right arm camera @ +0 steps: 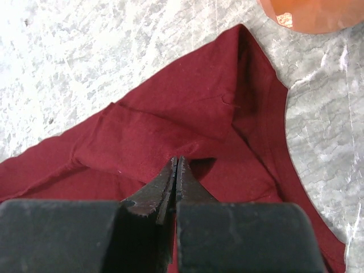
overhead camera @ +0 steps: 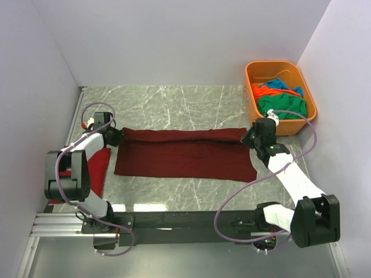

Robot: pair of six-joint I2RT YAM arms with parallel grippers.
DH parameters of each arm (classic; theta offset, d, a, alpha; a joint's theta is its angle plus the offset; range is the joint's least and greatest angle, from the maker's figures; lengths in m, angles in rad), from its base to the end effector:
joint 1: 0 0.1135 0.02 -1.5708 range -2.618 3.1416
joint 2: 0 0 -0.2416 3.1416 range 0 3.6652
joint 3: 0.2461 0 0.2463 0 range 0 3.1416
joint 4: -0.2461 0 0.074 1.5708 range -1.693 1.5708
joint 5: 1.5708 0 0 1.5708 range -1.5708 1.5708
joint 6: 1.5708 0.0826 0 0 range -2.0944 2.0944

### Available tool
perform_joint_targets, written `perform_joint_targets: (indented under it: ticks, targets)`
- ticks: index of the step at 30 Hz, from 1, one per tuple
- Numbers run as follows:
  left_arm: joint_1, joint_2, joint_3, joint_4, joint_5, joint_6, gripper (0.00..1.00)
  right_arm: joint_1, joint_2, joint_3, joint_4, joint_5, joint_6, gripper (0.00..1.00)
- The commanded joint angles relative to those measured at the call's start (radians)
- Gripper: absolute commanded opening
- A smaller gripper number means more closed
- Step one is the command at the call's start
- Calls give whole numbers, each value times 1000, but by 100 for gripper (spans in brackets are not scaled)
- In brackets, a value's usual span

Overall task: Fold and stack the t-shirts
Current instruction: Fold the tshirt

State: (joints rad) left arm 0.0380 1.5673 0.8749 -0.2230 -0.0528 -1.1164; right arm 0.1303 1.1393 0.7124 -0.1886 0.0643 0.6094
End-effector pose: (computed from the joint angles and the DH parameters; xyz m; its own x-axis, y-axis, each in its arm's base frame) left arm 0.3363 0.0171 0.1247 -0.2848 -0.9087 -0.3051 -0.7426 0.4104 -0.5293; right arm 0.2872 0.0323 0.1983 -0.5139 0.5087 -0.6907 0.2640 0.8599 0.4369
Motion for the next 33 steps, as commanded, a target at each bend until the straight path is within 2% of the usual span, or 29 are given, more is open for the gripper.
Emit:
perform_joint_targets:
  ticks: [1, 33]
  targets:
    - [5, -61, -14, 13, -10, -10, 1, -8, -53, -14, 11, 11, 4, 0]
    - [5, -145, -148, 24, -19, -22, 1, -9, -145, -191, 38, -23, 7, 0]
